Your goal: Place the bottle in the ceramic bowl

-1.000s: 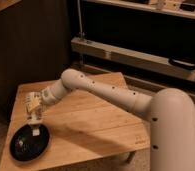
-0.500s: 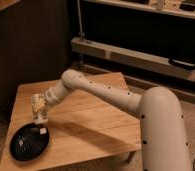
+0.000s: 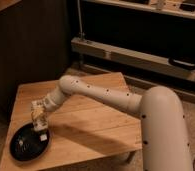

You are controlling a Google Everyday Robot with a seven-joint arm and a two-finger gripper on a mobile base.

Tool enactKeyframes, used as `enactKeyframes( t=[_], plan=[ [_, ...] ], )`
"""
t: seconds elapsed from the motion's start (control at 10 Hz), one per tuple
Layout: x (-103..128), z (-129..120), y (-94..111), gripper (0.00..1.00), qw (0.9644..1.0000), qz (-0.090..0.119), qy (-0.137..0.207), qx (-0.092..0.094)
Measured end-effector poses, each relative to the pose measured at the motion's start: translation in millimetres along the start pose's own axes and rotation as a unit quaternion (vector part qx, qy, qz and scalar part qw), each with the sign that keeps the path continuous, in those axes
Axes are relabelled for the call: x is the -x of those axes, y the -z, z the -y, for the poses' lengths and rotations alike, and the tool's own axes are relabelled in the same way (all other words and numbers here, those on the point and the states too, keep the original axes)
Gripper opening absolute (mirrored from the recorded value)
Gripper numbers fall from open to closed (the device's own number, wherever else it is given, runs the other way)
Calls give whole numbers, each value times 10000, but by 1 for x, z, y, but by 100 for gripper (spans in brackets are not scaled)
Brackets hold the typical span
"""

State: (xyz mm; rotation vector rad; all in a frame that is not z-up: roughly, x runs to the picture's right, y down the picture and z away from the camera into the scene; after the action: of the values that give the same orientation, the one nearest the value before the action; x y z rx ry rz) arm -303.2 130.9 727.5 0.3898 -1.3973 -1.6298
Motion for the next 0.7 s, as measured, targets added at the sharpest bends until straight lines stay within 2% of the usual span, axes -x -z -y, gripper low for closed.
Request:
enactKeyframes(
  t=[0.3,0.6,0.7],
  plan=[
    [10,28,4,1,9992,118,383,39],
    [15,35,-6,26,9982,281,518,60],
    [15,32,-7,38,9982,303,510,60]
  ],
)
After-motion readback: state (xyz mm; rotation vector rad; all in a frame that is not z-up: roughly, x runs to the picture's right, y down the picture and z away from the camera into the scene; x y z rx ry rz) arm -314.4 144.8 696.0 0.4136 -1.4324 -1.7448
